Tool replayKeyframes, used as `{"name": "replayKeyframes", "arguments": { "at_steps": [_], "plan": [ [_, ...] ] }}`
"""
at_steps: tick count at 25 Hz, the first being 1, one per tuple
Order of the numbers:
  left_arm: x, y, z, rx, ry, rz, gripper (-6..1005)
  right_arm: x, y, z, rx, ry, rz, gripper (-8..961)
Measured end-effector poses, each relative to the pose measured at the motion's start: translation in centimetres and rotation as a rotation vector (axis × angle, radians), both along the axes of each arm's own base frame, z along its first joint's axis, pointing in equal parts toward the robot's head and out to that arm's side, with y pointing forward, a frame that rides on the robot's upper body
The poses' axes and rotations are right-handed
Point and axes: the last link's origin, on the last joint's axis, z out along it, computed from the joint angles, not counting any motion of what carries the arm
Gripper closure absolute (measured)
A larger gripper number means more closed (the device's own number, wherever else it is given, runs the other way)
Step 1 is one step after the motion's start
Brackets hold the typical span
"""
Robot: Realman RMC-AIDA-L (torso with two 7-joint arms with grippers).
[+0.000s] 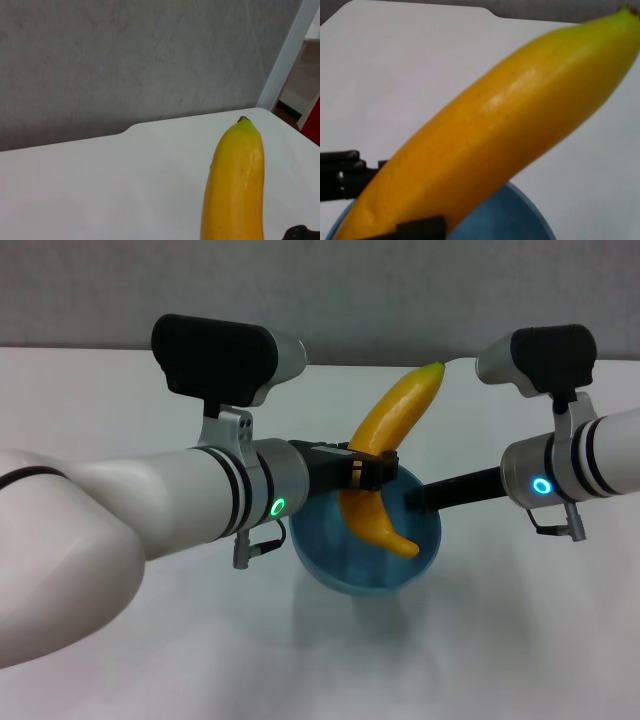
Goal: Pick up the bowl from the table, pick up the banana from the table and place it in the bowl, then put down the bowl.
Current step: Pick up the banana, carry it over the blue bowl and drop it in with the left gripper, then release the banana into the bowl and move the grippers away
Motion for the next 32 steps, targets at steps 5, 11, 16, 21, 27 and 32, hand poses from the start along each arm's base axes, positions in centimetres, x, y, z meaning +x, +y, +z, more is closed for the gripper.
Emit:
{"name": "replayKeyframes", "arguments": {
  "at_steps": [5, 11, 16, 21, 27, 32],
  "plan": [
    [-0.2, 0.0, -0.2, -0.001, -0.012, 0.005, 365, -0.4, 0.1, 0.0, -0.003, 0.004, 0.007, 884],
    [-0.5, 0.2, -0.3, 0.011, -0.024, 0.003, 347, -0.7, -0.1, -0.4, -0.015, 0.014, 0.012, 883],
    [-0.9, 0.2, -0.4, 0.016, -0.018, -0.002, 331, -0.7, -0.3, -0.6, -0.026, 0.010, 0.015, 881],
    [-1.1, 0.3, -0.4, 0.027, -0.020, -0.009, 316, -0.5, -0.4, -0.7, -0.030, 0.008, 0.009, 880],
    [-1.2, 0.4, -0.4, 0.040, 0.006, -0.030, 204, 0.0, -0.5, -0.7, -0.033, 0.001, -0.005, 878],
    [-2.5, 2.1, 2.5, 0.132, -0.009, 0.027, 103, 0.6, -0.7, -0.6, -0.043, -0.007, -0.021, 877]
  ]
}}
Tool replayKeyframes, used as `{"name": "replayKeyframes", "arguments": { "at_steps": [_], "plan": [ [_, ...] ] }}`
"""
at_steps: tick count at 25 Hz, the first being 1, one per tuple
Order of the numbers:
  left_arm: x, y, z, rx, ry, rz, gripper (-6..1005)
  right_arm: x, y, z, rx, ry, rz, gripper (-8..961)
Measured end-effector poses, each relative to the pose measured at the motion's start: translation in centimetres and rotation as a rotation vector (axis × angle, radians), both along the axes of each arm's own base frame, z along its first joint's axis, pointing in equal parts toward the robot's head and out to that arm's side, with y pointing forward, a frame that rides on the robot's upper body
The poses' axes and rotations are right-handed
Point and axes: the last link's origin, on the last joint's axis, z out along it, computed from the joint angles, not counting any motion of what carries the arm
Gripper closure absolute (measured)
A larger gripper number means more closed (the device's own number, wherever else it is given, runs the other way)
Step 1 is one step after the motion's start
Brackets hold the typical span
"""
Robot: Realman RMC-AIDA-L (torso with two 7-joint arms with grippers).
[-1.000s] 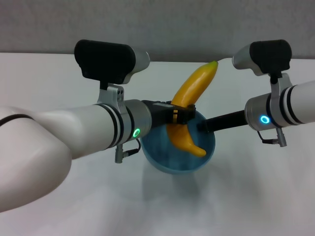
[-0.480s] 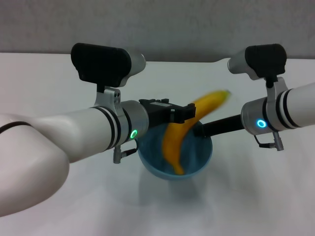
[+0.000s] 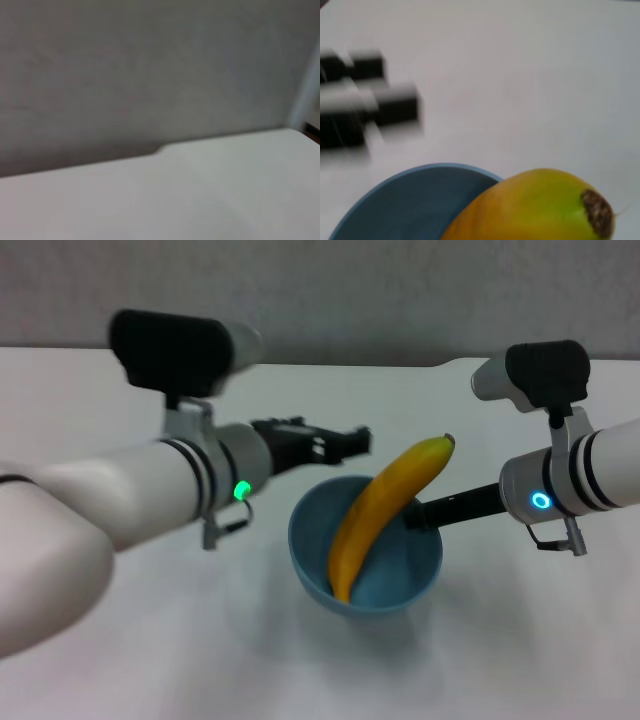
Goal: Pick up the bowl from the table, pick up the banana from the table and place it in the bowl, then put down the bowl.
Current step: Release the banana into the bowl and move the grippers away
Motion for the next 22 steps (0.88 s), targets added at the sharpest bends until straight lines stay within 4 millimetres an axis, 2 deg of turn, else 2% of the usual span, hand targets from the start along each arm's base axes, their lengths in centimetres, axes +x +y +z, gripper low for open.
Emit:
{"name": "replayKeyframes", "arguments": {
  "at_steps": [1, 4, 8, 15, 22],
  "plan": [
    [0.0, 0.0, 0.0, 0.000, 0.000, 0.000, 104, 0.2, -0.1, 0.0, -0.005, -0.002, -0.008, 876],
    [-1.1, 1.1, 2.0, 0.061, 0.015, 0.033, 107, 0.5, -0.1, 0.0, -0.018, -0.009, -0.030, 876],
    [-3.2, 1.6, 3.5, 0.109, 0.048, 0.088, 107, -0.1, 0.6, 0.2, -0.037, -0.010, -0.053, 874],
    [-5.5, 1.4, 2.9, 0.092, 0.077, 0.149, 108, -0.5, 2.7, 1.5, -0.010, -0.086, -0.069, 873],
    [-6.0, 1.6, 2.9, 0.105, 0.084, 0.151, 108, -1.4, 2.5, 0.2, -0.029, -0.143, -0.038, 871]
  ]
}}
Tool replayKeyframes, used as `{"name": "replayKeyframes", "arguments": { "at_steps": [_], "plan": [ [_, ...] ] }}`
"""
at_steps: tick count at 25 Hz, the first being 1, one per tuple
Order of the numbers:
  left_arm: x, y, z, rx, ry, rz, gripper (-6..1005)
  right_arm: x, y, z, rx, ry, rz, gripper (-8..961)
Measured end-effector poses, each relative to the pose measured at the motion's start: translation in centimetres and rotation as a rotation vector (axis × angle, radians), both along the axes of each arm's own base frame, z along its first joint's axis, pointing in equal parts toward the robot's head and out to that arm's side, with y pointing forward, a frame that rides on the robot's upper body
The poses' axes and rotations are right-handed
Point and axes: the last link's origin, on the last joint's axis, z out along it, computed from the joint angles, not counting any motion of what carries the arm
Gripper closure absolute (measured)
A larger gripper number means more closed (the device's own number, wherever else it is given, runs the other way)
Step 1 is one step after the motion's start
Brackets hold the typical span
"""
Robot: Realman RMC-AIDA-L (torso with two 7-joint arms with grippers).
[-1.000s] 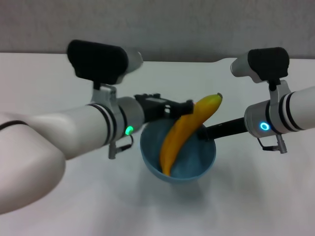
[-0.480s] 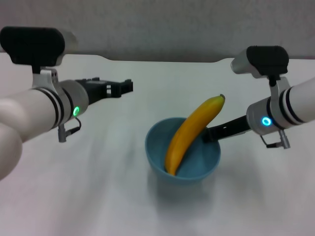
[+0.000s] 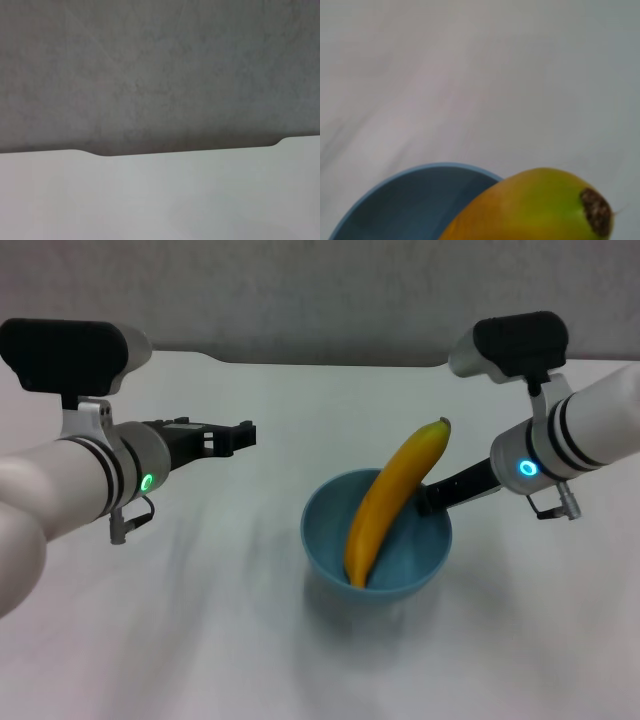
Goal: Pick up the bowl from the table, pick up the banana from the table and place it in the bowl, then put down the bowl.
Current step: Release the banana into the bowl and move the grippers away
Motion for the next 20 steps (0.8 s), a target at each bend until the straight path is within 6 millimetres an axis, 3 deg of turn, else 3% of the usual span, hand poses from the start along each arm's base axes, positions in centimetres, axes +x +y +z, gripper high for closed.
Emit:
{"name": "replayKeyframes", "arguments": {
  "at_steps": [20],
  "plan": [
    [-1.1, -0.2, -0.5, -0.006, 0.008, 0.021, 113, 1.6, -1.5, -1.1, -0.030, -0.006, -0.016, 865]
  ]
}}
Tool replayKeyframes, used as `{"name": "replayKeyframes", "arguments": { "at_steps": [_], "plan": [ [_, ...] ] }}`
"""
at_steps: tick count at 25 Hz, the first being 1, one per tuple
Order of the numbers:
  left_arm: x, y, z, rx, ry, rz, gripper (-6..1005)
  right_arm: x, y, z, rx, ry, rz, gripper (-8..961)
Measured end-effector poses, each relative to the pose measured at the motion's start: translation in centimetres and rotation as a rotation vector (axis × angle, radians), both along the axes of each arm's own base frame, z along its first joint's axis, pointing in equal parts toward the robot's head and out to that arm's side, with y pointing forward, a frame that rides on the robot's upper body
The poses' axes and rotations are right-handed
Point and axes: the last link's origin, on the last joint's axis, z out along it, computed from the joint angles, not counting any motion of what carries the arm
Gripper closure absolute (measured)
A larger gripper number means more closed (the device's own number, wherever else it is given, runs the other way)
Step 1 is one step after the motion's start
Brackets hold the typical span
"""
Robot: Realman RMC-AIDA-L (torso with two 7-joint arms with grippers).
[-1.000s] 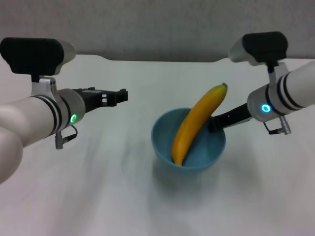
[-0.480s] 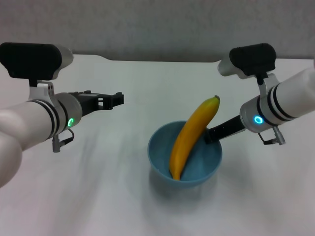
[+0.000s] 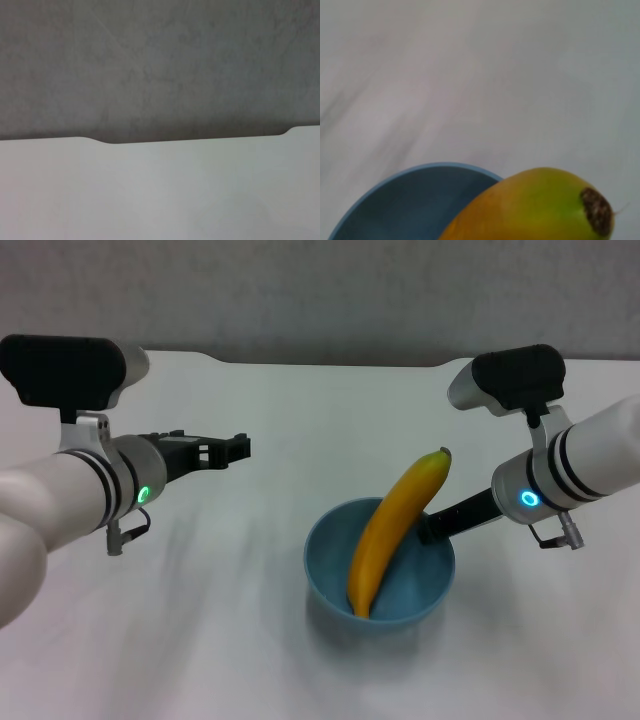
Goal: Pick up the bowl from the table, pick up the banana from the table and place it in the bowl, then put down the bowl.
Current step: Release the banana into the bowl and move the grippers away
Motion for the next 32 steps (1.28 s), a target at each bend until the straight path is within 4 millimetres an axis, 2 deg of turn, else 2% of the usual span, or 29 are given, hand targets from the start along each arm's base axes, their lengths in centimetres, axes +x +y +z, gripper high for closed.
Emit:
{"name": "replayKeyframes", "arguments": {
  "at_steps": [29, 32],
  "plan": [
    [-0.19, -0.13, -0.10, -0.002, 0.002, 0.005, 120, 0.81, -0.34, 0.17, 0.006, 0.007, -0.015, 857],
    [-0.34, -0.16, -0.07, -0.005, 0.008, 0.009, 121, 0.64, -0.12, 0.47, 0.021, 0.009, 0.013, 786]
  ]
}}
